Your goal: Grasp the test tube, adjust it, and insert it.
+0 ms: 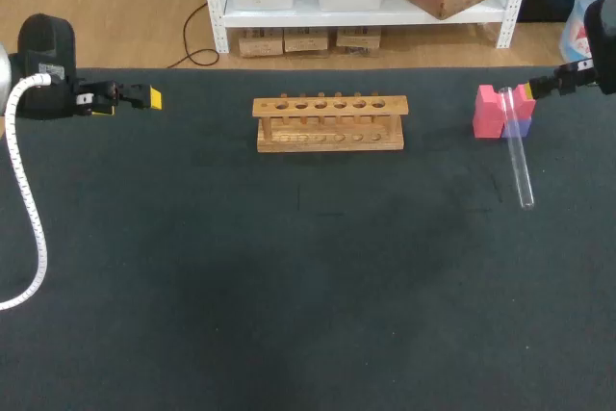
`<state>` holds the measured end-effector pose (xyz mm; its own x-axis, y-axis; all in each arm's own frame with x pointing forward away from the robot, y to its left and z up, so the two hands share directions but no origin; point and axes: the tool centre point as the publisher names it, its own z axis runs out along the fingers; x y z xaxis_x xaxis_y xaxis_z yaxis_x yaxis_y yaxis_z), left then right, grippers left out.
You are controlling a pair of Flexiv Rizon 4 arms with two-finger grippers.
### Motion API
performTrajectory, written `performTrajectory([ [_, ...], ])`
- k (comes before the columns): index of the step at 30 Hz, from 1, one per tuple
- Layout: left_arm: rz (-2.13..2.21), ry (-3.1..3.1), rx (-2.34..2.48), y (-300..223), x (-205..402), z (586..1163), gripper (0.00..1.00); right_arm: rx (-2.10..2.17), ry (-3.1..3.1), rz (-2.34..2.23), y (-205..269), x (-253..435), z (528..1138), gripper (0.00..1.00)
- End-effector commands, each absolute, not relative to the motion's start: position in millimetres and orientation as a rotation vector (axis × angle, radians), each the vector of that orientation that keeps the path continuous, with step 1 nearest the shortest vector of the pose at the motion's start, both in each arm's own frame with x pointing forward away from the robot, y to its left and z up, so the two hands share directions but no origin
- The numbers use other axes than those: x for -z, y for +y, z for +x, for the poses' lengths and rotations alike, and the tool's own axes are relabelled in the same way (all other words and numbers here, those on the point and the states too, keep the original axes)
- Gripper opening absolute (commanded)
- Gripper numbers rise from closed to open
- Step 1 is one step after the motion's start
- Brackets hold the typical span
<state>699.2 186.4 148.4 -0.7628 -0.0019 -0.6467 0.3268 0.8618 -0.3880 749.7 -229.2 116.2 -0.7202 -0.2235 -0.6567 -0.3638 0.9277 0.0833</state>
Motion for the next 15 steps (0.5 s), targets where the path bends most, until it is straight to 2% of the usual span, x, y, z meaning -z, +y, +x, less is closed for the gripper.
performTrajectory([
  [1, 0.231, 2.373, 0.637, 185.0, -149.6, 699.6, 1.00, -0.268, 2.401, -0.415, -229.3, -116.4, 749.4, 1.00],
  [15, 0.231, 2.373, 0.637, 185.0, -149.6, 699.6, 1.00, -0.268, 2.399, -0.418, -228.3, -115.5, 748.6, 1.00],
])
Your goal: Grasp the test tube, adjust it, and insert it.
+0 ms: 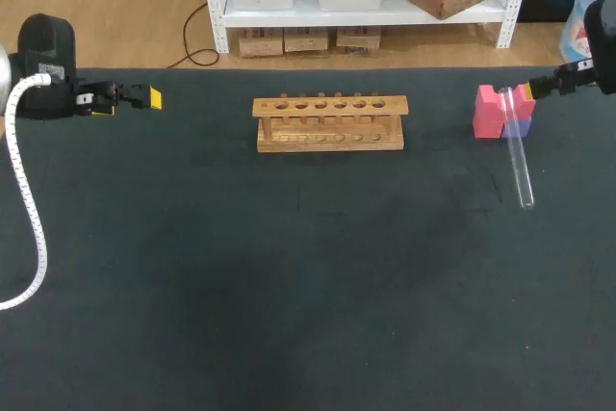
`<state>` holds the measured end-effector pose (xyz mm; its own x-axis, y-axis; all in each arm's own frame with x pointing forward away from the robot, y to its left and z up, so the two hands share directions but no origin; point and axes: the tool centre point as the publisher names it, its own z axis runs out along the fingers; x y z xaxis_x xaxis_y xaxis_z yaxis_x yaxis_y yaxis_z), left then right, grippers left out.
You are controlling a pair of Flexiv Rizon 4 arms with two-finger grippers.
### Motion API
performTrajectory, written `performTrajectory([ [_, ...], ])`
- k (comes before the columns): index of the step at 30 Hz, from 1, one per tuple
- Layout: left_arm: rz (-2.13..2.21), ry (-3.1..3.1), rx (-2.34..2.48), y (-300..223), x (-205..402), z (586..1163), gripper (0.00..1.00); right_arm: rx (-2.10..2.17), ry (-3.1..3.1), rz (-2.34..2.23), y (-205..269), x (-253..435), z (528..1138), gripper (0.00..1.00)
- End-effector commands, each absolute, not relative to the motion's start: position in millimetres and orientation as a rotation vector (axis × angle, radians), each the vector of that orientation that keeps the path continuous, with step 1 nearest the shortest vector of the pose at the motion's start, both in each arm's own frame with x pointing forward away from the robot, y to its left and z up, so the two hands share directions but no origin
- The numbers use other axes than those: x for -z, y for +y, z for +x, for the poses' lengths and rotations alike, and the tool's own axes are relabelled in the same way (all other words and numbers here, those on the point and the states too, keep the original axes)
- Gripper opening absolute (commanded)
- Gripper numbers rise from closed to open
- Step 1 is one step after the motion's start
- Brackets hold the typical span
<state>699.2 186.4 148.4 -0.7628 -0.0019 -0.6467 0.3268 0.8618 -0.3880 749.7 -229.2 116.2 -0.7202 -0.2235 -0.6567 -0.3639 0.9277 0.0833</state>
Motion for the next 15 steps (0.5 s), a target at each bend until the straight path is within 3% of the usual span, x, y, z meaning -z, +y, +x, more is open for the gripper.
performTrajectory([
  [1, 0.231, 2.373, 0.637, 185, -150, 700, 1.00, -0.262, 2.398, -0.419, -228, -115, 748, 1.00],
  [15, 0.231, 2.373, 0.637, 185, -150, 700, 1.00, -0.160, 2.398, -0.315, -215, -102, 738, 1.00],
])
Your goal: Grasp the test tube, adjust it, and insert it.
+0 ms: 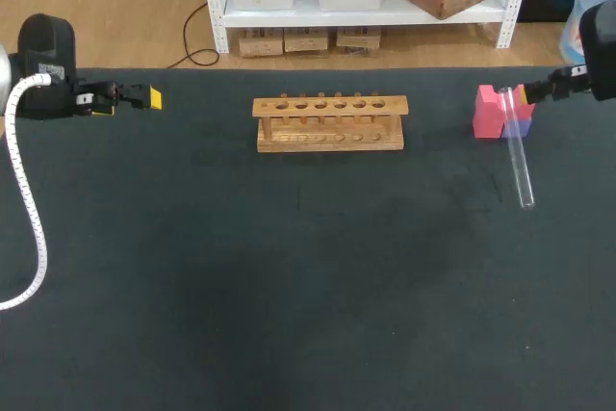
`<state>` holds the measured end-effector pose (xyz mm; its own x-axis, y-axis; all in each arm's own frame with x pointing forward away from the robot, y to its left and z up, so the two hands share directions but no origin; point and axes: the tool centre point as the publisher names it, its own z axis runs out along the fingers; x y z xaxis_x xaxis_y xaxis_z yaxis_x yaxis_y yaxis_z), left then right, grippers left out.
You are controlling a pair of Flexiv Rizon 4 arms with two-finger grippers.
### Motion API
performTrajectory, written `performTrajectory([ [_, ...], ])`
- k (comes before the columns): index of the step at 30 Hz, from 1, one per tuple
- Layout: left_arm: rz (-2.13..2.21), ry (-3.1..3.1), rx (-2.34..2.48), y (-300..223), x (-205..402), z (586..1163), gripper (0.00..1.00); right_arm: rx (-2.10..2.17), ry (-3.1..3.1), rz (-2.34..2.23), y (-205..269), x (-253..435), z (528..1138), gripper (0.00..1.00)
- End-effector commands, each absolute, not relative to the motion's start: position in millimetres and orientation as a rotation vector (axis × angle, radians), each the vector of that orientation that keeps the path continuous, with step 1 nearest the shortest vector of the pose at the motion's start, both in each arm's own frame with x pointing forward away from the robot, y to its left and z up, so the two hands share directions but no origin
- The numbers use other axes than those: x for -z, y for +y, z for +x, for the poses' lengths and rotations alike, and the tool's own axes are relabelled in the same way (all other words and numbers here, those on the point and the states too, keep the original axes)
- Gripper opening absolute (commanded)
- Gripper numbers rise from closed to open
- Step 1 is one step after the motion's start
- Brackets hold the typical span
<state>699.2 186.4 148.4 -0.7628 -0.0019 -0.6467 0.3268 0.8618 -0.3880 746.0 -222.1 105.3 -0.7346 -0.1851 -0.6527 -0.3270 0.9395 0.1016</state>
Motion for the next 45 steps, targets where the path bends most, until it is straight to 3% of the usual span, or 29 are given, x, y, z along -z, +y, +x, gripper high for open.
performTrajectory([
  [1, 0.231, 2.373, 0.637, 185, -150, 700, 1.00, -0.151, 2.393, -0.310, -215, -101, 737, 1.00],
  [45, 0.231, 2.373, 0.637, 185, -150, 700, 1.00, 0.024, 2.364, -0.215, -184, -58, 712, 1.00],
])
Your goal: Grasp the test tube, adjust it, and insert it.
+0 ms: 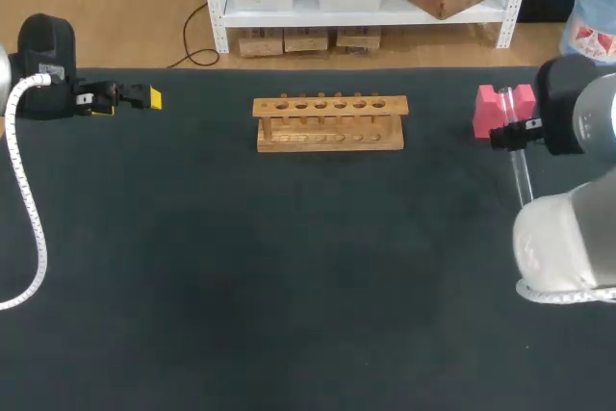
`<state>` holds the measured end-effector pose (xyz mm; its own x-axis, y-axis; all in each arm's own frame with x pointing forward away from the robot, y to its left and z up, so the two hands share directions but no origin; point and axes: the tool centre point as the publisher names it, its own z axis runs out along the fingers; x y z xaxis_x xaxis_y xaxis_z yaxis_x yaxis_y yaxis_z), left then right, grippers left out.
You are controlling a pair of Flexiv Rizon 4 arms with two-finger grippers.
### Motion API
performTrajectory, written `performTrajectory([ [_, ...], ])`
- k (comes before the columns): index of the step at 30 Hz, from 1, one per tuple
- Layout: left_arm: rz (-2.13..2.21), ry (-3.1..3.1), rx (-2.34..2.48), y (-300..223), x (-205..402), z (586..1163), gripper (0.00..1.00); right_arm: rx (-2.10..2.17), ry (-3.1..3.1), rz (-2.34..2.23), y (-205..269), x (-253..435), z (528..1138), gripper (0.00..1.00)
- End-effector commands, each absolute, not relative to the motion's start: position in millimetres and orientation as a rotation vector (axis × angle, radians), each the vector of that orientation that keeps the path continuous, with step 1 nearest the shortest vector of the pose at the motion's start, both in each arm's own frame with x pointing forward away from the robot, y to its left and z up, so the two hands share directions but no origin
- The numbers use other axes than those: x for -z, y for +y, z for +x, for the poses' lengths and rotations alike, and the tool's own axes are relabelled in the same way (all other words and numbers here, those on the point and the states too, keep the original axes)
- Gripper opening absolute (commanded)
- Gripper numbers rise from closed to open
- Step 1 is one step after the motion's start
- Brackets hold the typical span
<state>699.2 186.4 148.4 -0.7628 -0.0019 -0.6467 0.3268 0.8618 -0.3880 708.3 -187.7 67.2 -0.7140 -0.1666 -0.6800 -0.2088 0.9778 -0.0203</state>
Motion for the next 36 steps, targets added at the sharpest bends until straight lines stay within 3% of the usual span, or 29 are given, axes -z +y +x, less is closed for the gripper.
performTrajectory([
  [1, 0.231, 2.373, 0.637, 185, -150, 700, 1.00, 0.017, 2.360, -0.212, -183, -57, 713, 1.00],
  [36, 0.231, 2.373, 0.637, 185, -150, 700, 1.00, -0.094, 2.344, -0.238, -191, -28, 745, 1.00],
])
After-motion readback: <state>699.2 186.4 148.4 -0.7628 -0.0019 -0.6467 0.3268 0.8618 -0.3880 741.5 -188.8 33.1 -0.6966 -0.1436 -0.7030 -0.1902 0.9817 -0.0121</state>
